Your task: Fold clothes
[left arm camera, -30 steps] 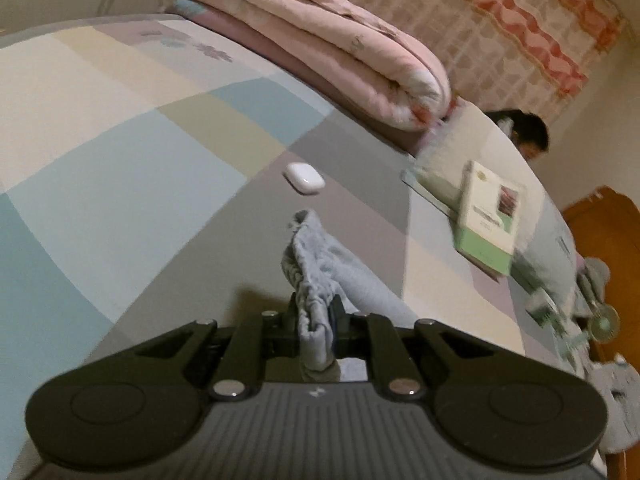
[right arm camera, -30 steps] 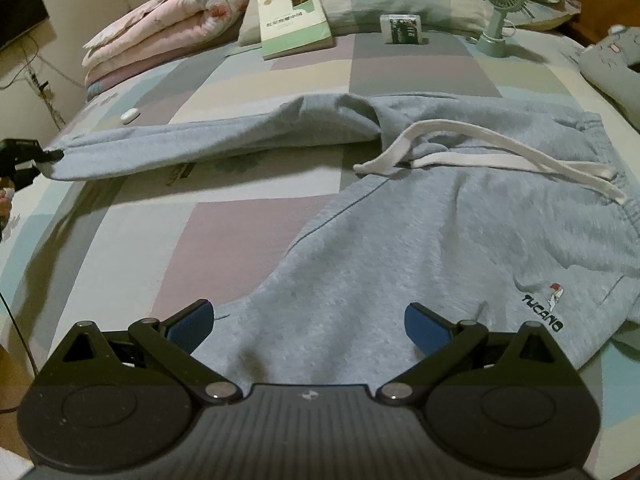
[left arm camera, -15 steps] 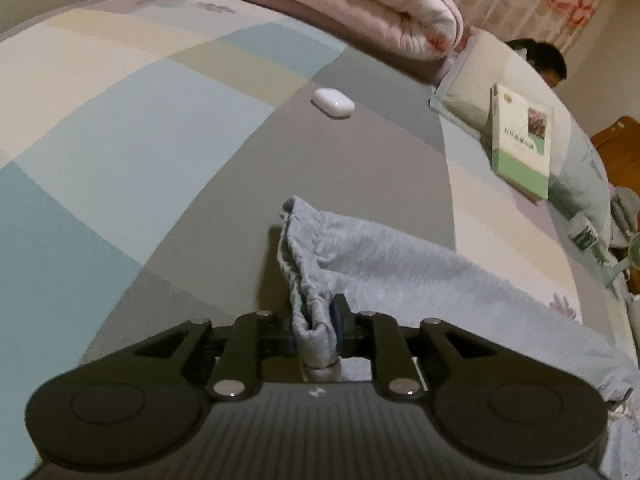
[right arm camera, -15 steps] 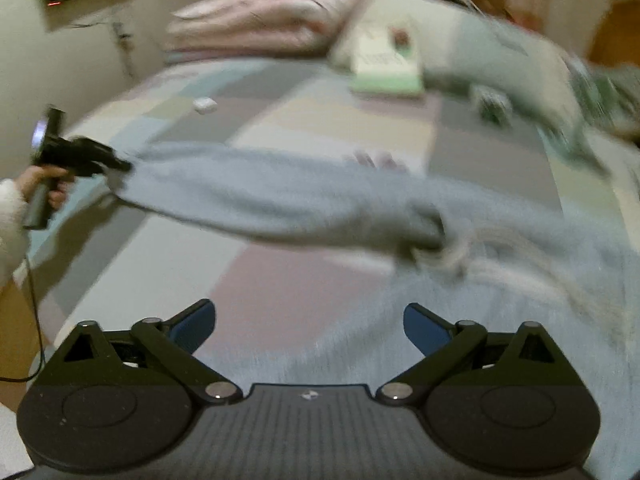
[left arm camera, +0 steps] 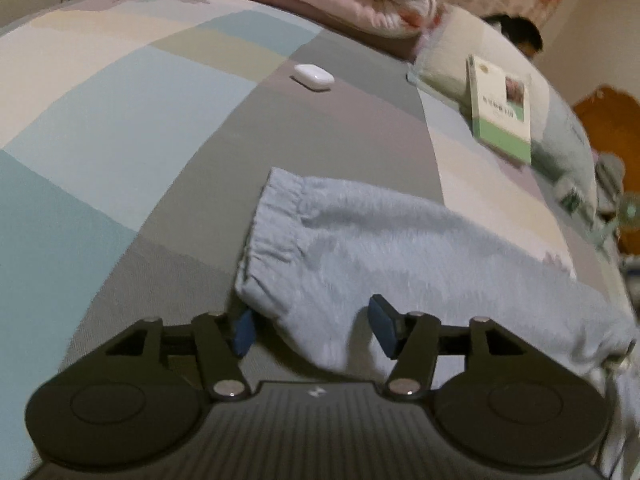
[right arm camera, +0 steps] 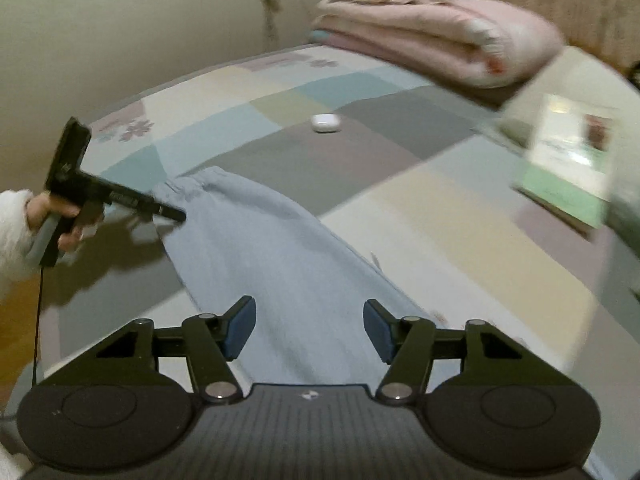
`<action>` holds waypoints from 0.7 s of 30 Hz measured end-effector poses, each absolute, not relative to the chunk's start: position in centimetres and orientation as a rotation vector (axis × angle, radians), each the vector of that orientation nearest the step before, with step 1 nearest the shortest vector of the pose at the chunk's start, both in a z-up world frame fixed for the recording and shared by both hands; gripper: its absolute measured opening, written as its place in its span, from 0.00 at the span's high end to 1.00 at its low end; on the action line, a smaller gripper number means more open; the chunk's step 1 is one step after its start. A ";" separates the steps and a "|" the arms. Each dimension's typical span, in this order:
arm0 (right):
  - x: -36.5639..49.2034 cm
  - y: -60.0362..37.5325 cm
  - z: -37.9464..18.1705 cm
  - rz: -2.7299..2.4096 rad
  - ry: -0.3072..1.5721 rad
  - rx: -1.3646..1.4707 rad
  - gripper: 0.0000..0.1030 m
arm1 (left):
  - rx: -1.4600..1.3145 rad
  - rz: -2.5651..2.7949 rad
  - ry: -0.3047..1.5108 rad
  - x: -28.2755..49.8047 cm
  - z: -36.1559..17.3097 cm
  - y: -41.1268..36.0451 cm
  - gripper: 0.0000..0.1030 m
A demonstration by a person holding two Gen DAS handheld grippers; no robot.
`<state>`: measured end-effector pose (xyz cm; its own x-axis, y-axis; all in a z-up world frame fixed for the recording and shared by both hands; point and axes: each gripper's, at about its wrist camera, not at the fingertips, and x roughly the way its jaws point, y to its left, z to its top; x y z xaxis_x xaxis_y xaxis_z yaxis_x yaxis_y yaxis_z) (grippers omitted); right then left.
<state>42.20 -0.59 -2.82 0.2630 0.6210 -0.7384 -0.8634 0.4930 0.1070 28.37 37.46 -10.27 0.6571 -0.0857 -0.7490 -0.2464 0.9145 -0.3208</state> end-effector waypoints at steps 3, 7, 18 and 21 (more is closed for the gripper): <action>46.0 3.4 -4.7 1.121 0.855 -0.306 0.37 | -0.447 0.118 0.855 27.4 -10.1 37.5 0.44; 51.0 8.4 -7.5 1.212 0.926 -0.220 0.37 | -0.617 0.108 0.826 25.7 -10.8 38.6 0.43; 58.4 15.9 -14.4 1.359 1.113 -0.014 0.40 | -0.746 0.067 0.712 25.5 -12.7 40.4 0.42; 58.4 17.5 -14.8 1.401 1.132 0.016 0.40 | -0.736 0.056 0.700 25.9 -12.9 40.4 0.42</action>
<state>58.38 17.53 -14.81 -0.2285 0.7640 -0.6035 -0.7505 0.2566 0.6091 25.94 40.45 -12.90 0.7742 -0.1894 -0.6039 -0.2829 0.7500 -0.5979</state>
